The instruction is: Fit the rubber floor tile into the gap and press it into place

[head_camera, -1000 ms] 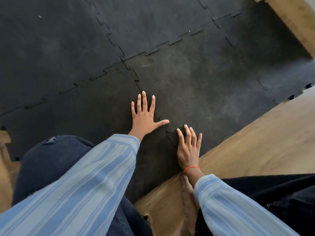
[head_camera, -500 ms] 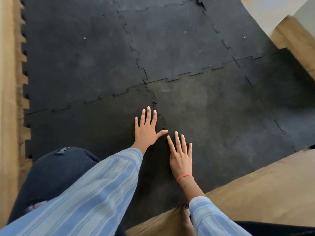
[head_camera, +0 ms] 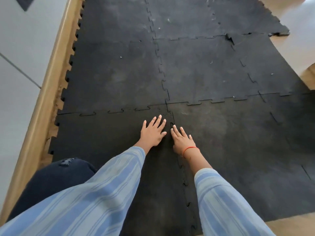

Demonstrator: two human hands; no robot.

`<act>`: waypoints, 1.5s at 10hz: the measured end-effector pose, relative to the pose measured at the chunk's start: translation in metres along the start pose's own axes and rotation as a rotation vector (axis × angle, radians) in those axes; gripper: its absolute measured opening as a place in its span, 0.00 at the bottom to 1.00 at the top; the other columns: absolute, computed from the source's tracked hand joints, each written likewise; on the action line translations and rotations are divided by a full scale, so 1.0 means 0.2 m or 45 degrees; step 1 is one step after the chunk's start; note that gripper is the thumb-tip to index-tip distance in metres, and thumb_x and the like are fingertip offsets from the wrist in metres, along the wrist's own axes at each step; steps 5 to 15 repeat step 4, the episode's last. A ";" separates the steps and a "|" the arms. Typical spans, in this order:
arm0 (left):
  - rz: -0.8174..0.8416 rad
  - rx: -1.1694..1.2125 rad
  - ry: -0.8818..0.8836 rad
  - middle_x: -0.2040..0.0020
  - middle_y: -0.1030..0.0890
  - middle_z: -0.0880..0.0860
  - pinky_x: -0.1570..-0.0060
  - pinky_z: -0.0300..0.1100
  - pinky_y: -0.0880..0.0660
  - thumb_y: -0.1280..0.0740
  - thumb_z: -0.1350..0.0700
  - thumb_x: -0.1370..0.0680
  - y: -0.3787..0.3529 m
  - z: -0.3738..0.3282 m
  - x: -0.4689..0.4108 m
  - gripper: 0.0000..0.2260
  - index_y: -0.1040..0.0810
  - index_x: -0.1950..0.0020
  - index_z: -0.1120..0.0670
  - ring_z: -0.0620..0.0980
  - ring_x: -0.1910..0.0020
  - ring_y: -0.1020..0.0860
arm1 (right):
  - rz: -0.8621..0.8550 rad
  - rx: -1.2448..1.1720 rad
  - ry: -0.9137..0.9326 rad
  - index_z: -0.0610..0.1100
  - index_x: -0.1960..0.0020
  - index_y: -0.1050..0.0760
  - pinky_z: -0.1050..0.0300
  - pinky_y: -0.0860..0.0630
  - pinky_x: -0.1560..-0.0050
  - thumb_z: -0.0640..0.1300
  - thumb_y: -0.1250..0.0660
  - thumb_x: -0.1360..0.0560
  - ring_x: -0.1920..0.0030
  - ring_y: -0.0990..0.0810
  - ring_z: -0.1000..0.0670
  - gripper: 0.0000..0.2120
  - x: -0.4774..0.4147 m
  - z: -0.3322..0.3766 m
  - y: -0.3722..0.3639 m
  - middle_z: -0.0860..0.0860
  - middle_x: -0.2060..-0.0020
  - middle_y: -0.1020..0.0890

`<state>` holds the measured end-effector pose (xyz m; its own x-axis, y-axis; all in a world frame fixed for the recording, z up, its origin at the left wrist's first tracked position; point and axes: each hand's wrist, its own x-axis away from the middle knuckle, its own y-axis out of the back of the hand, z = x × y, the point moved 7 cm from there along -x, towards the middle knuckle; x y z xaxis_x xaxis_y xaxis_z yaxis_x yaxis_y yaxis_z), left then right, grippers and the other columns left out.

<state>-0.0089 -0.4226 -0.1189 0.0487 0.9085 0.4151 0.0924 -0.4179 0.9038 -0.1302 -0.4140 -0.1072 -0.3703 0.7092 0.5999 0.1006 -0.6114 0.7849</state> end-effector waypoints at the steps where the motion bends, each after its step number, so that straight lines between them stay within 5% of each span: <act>1: 0.026 -0.011 -0.007 0.21 0.59 0.48 0.27 0.59 0.53 0.53 0.45 0.17 0.01 0.04 -0.02 0.25 0.57 0.21 0.45 0.50 0.22 0.56 | 0.011 0.017 0.024 0.48 0.22 0.62 0.39 0.50 0.24 0.37 0.45 0.21 0.22 0.62 0.48 0.35 -0.07 0.01 0.05 0.56 0.22 0.62; 2: 0.118 0.013 -0.013 0.20 0.58 0.47 0.26 0.59 0.52 0.52 0.48 0.16 0.03 0.03 -0.03 0.24 0.55 0.21 0.45 0.51 0.22 0.55 | 0.093 0.051 -0.013 0.48 0.21 0.61 0.38 0.48 0.24 0.37 0.45 0.21 0.22 0.62 0.49 0.35 -0.13 0.00 0.06 0.57 0.22 0.63; 4: 0.224 -0.052 0.011 0.22 0.42 0.51 0.27 0.60 0.51 0.45 0.56 0.17 0.28 0.11 0.04 0.20 0.37 0.25 0.51 0.53 0.23 0.44 | 0.296 0.174 -0.025 0.44 0.22 0.49 0.44 0.36 0.28 0.42 0.43 0.21 0.26 0.36 0.42 0.29 -0.15 0.11 0.41 0.44 0.24 0.38; 15: 0.224 -0.052 0.011 0.22 0.42 0.51 0.27 0.60 0.51 0.45 0.56 0.17 0.28 0.11 0.04 0.20 0.37 0.25 0.51 0.53 0.23 0.44 | 0.296 0.174 -0.025 0.44 0.22 0.49 0.44 0.36 0.28 0.42 0.43 0.21 0.26 0.36 0.42 0.29 -0.15 0.11 0.41 0.44 0.24 0.38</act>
